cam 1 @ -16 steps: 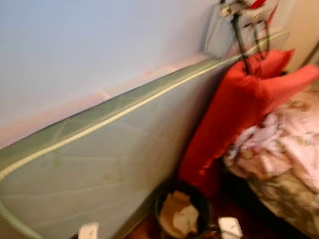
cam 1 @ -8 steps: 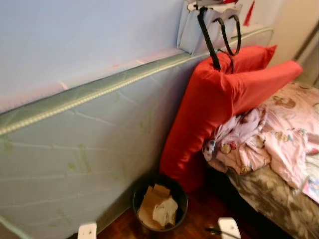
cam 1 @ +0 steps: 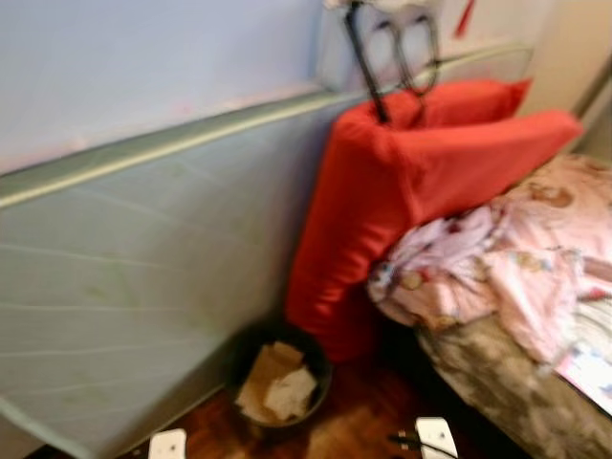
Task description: Clean up the room
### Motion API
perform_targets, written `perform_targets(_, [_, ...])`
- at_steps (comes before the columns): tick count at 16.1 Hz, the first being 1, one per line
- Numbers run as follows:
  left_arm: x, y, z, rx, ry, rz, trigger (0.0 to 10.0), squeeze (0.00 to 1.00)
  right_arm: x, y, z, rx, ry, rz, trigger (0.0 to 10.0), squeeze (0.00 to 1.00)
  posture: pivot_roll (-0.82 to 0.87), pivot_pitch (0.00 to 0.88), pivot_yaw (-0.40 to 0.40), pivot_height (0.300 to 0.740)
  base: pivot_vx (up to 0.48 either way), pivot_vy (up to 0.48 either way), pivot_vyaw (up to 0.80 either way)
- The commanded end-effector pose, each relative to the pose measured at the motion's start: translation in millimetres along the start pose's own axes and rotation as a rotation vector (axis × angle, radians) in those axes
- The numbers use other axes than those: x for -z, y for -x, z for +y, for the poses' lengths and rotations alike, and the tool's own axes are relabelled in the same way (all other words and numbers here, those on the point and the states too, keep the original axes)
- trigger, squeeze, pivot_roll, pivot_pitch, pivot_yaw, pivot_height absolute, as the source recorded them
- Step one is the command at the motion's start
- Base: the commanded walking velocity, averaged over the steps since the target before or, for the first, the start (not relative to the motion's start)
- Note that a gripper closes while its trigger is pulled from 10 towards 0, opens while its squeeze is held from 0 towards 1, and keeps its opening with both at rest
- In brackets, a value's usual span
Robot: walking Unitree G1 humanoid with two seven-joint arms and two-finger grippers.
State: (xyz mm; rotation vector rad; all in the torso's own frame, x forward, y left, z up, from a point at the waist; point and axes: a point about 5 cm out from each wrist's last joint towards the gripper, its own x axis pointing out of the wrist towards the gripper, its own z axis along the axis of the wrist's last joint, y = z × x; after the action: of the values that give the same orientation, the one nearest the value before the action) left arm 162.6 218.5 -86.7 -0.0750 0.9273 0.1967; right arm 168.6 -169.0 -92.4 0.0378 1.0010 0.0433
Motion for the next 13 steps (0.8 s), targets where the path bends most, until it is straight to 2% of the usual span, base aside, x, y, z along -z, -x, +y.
perform_targets(1, [13.9,0.4,-39.1,0.141,-0.232,0.087,10.0,0.0,-61.5,-0.7,-34.1,0.034,-0.153,-0.106,10.0,0.0,0.12,0.0,-0.13,0.74,0.0,-0.334,0.0])
perform_targets(13, [16.8,1.2,-37.0,0.141,-0.252,0.094,10.0,0.0,-57.2,-1.0,-31.7,0.029,-0.155,-0.104,10.0,0.0,0.12,0.0,-0.117,0.74,0.0,-0.332,0.0])
